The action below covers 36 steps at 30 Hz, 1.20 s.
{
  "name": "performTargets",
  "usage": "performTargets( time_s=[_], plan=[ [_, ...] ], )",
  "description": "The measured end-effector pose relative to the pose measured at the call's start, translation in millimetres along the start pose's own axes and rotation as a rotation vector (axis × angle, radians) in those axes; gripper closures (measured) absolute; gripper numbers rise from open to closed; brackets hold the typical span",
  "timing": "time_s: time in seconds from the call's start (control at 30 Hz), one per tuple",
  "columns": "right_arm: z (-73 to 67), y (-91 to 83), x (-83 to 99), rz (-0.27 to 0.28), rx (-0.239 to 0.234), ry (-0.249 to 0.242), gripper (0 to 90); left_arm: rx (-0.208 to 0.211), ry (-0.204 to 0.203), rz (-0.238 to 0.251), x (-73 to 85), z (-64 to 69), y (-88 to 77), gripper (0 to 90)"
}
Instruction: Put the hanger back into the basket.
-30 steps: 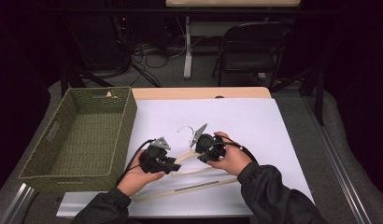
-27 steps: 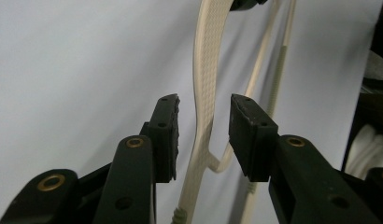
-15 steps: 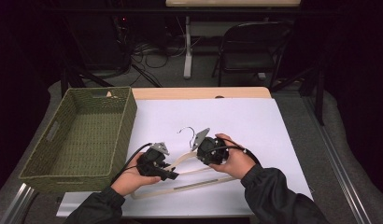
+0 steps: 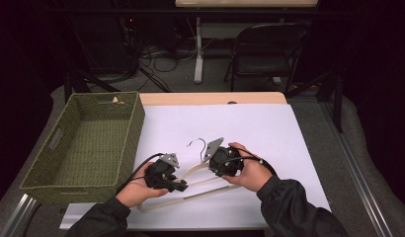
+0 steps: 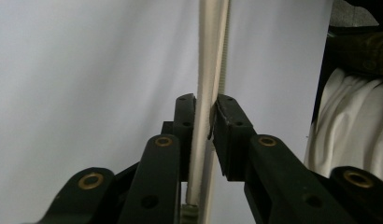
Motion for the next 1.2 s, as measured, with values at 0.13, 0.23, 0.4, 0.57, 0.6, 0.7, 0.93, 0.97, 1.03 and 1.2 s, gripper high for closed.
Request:
performTargets(
  time_s=[0.13, 0.23, 0.4, 0.57, 0.6, 0.7, 0.93, 0.97, 1.03, 1.2],
  plan=[
    [-1.5, -3.5, -4.0, 0.013, 0.007, -0.017, 73.1, -0.011, 0.004, -0.008, -0.5, 2.4, -2.5, 85.4],
    [-1.3, -5.0, -6.2, 0.019, 0.012, -0.021, 72.6, -0.038, 0.011, -0.018, -1.2, 4.1, -4.0, 86.3],
    [1.6, -4.3, -6.6, 0.025, 0.009, -0.007, 71.7, -0.061, 0.016, -0.005, -2.5, 4.1, -5.3, 86.7],
    [3.9, -5.3, -7.4, 0.039, 0.010, 0.014, 62.5, -0.044, 0.000, 0.028, -3.0, 4.3, -6.0, 86.9],
    [5.8, -8.0, -8.0, 0.054, 0.007, 0.029, 56.9, -0.064, -0.002, 0.029, -2.7, 3.3, -6.6, 86.9],
    [7.9, -11.8, -7.3, 0.064, 0.008, 0.050, 52.8, -0.069, -0.008, 0.045, -2.0, 3.1, -9.6, 87.0],
    [18.4, -30.1, -0.2, 0.104, 0.037, 0.092, 49.1, -0.103, -0.030, 0.097, -1.9, 5.1, -23.8, 87.1],
    [19.8, -34.5, 1.5, 0.114, 0.038, 0.104, 49.1, -0.108, -0.038, 0.104, -1.9, 6.2, -25.6, 87.1],
    [21.7, -41.8, 5.8, 0.121, 0.042, 0.115, 48.7, -0.130, -0.038, 0.107, -1.0, 8.9, -30.5, 87.1],
    [26.6, -57.3, 20.5, 0.148, 0.064, 0.164, 48.5, -0.156, -0.065, 0.119, 2.4, 15.3, -46.5, 87.1]
  ],
)
Point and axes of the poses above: each handheld gripper's, and its own axes: y roughly forward along the jaws, x roughly out of its underside, z roughly to its right, the point moved 7 cm from there along y, roughly forward along the jaws, and after that the axes turned 6 degrees about z, right-handed, at the moved point
